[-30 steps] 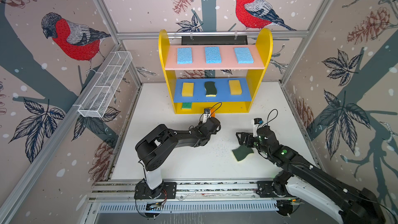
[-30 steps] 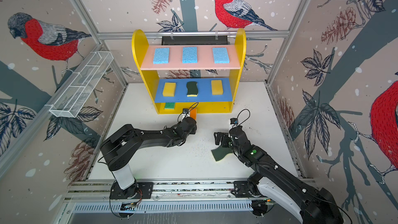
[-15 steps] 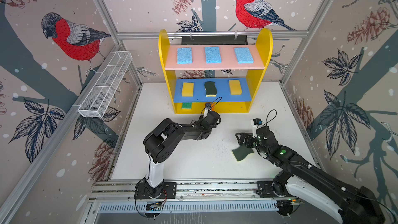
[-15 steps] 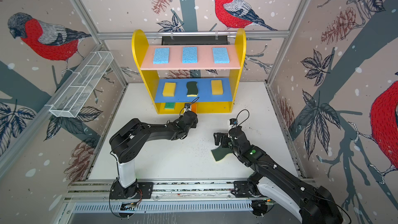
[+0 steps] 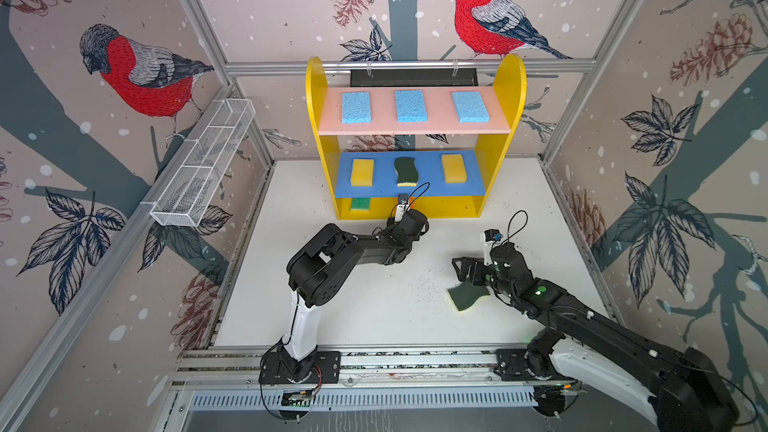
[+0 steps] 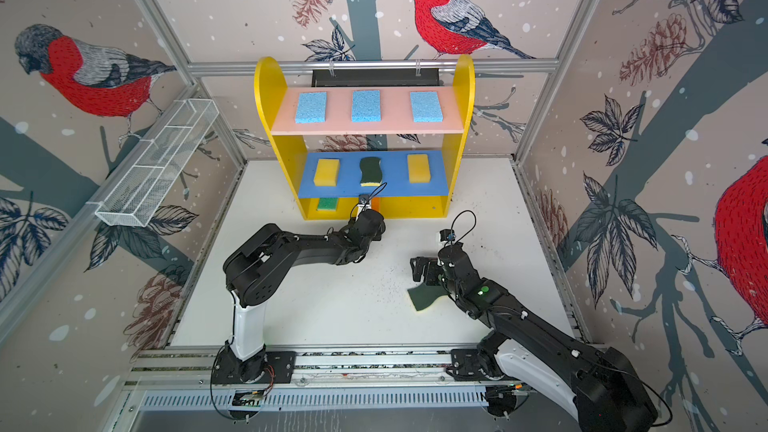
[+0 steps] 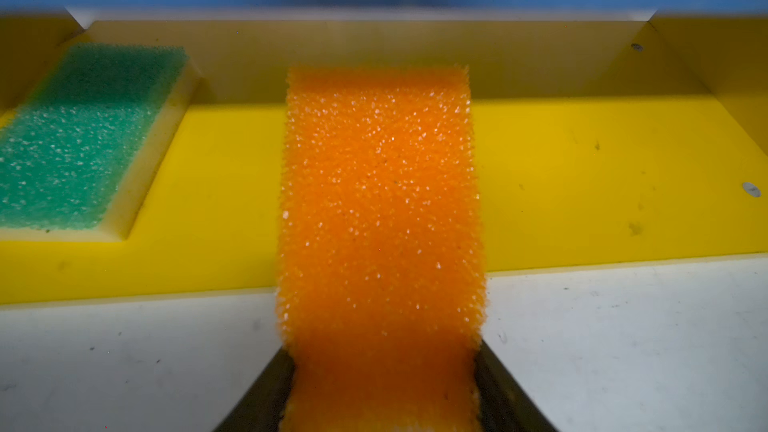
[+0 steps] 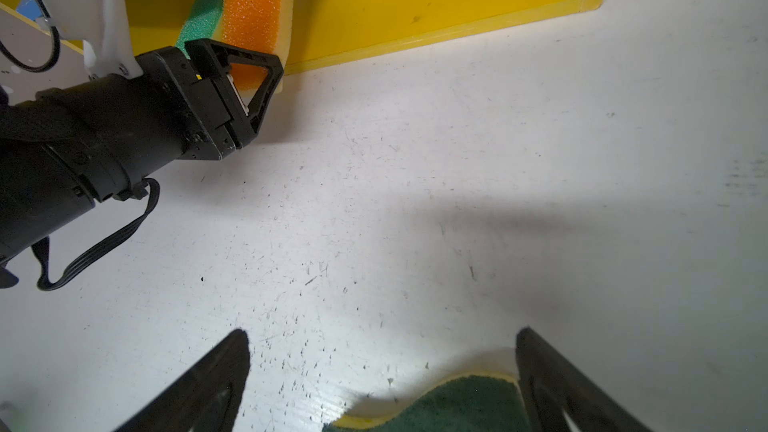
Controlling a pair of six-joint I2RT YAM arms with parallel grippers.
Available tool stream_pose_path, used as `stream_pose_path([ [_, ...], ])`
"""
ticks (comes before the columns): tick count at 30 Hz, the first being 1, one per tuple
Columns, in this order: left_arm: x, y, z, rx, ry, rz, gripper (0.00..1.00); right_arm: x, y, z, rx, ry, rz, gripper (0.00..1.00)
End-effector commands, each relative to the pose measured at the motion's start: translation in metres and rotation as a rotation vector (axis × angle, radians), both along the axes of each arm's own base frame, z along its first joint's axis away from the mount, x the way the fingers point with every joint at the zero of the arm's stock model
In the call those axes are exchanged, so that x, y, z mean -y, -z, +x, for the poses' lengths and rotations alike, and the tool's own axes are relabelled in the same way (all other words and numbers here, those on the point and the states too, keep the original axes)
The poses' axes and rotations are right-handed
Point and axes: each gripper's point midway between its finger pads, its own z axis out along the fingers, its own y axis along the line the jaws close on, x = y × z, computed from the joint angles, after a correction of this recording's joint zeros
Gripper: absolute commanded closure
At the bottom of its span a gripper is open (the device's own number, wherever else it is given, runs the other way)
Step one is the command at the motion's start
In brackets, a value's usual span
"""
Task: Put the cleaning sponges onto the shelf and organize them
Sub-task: 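Carry the orange sponge toward the shelf base beside the green sponge, then push the orange sponge under the blue shelf onto the yellow base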
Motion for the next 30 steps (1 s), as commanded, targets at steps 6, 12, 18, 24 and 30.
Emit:
stream_pose_path([
  [6,-0.006,-0.006,0.015,0.056,-0.053,-0.009,0.42,-0.004,-0.003,0.003,0.031,-0.014,0.014,0.01],
  [12,-0.006,-0.006,0.019,0.066,-0.058,-0.025,0.42,-0.004,-0.003,0.003,0.034,-0.017,0.016,0.01],
  [18,-0.001,-0.002,0.02,0.069,-0.049,-0.039,0.42,-0.005,-0.003,0.003,0.032,-0.017,0.017,0.01],
  [24,-0.002,-0.001,0.022,0.079,-0.061,-0.049,0.41,-0.004,-0.003,0.003,0.033,-0.016,0.017,0.01],
  [30,-0.002,0.0,0.023,0.09,-0.065,-0.054,0.41,-0.004,-0.002,0.002,0.032,-0.017,0.014,0.0],
])
